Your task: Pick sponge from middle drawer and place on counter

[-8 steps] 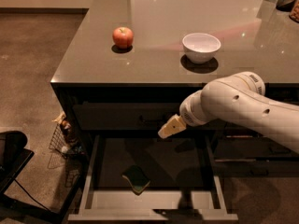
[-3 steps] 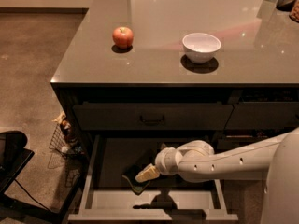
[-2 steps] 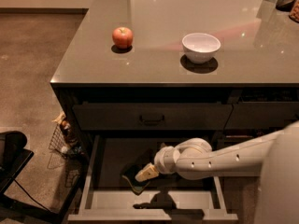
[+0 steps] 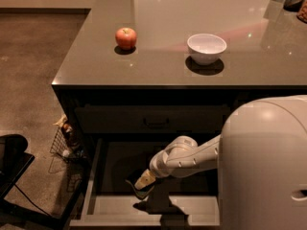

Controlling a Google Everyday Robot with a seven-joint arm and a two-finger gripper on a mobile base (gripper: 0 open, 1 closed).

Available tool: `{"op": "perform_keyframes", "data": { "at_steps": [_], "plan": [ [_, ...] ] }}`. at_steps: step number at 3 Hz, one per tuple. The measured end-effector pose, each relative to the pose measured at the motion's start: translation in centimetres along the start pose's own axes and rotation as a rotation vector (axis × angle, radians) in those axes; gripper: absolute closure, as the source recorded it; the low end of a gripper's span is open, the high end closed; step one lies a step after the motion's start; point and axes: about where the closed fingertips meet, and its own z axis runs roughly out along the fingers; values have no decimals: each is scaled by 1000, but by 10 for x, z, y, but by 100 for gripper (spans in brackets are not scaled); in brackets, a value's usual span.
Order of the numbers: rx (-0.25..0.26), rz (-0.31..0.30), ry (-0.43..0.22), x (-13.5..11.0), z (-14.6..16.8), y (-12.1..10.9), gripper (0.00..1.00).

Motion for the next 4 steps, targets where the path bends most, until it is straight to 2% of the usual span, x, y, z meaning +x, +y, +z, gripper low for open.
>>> {"op": "perform_keyframes", "data": {
  "at_steps": [1, 2, 3, 4],
  "plan": [
    [-17, 15, 27, 5, 17, 11, 0],
    [-56, 29, 33, 8, 37, 35, 0],
    [-123, 10, 73, 16, 80, 90, 2],
    [-132, 4, 103, 27, 110, 119, 24]
  ]
}}
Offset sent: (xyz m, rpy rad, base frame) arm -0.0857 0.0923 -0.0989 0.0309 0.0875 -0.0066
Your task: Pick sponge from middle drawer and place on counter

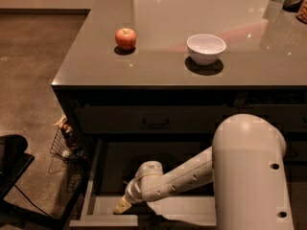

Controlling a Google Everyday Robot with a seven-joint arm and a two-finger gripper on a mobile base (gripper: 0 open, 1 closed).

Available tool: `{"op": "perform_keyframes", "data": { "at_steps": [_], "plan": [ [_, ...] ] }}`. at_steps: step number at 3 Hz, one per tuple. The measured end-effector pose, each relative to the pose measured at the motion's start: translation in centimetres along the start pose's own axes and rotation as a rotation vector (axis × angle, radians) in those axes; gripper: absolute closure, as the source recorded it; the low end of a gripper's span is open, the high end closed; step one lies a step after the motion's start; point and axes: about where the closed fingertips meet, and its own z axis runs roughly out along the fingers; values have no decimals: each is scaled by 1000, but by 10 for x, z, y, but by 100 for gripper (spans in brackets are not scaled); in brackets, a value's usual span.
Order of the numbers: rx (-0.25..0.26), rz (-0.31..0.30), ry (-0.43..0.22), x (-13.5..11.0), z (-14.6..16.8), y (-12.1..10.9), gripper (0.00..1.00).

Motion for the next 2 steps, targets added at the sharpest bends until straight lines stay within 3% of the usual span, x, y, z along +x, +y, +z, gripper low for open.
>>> {"op": "perform_keyframes", "data": {
  "at_steps": [2],
  "plan": [
    [0, 0, 1, -6, -11, 3, 70]
  ]
}}
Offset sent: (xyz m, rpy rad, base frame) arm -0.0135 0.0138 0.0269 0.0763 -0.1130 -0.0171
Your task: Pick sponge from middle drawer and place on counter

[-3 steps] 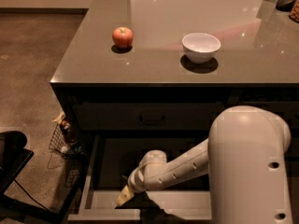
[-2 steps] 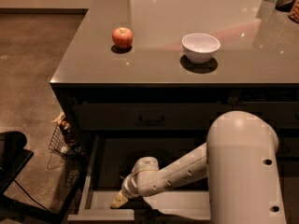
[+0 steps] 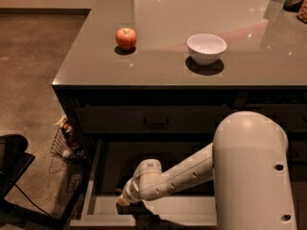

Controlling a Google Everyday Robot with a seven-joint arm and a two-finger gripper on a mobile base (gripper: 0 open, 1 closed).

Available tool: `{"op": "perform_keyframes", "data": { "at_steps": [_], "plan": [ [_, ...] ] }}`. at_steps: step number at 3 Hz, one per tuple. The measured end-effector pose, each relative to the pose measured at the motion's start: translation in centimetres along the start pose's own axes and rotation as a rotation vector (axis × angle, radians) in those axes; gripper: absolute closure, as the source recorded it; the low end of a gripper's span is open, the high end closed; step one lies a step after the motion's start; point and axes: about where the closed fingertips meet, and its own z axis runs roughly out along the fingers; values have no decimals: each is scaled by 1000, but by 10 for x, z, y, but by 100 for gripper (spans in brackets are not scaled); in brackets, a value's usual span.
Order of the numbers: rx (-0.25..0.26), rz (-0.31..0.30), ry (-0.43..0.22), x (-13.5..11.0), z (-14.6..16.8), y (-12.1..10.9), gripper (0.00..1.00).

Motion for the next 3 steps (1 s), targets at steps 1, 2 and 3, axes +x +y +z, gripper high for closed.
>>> {"op": "perform_keyframes", "data": {
  "at_steps": [1, 2, 3],
  "plan": [
    [0, 0, 0, -4, -8, 1, 93],
    [0, 0, 0, -4, -9, 1, 100],
    [0, 0, 0, -4, -9, 1, 100]
  ]
}}
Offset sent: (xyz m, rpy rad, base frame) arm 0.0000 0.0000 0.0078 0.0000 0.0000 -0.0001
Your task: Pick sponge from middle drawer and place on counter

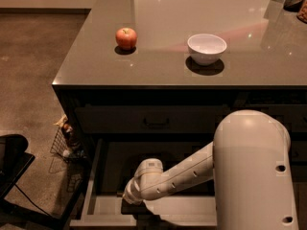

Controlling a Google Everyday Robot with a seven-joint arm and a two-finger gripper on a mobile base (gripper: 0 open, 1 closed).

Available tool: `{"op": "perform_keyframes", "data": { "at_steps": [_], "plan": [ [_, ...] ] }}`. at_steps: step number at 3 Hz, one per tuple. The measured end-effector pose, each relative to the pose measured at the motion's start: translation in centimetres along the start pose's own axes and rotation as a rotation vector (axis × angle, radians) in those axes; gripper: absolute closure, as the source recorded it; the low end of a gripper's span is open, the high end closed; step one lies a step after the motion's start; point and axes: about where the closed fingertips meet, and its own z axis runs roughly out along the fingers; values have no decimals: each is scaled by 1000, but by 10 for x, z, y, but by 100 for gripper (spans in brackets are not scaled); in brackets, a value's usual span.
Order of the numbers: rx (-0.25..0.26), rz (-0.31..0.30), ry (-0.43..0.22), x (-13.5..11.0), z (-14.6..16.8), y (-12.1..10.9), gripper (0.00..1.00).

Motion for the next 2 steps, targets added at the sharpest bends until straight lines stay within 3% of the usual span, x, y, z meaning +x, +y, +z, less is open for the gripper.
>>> {"op": "perform_keyframes", "data": {
  "at_steps": [1, 2],
  "plan": [
    [-22, -42, -16, -7, -33, 7, 100],
    [-50, -188, -22, -2, -79, 27, 100]
  ]
}}
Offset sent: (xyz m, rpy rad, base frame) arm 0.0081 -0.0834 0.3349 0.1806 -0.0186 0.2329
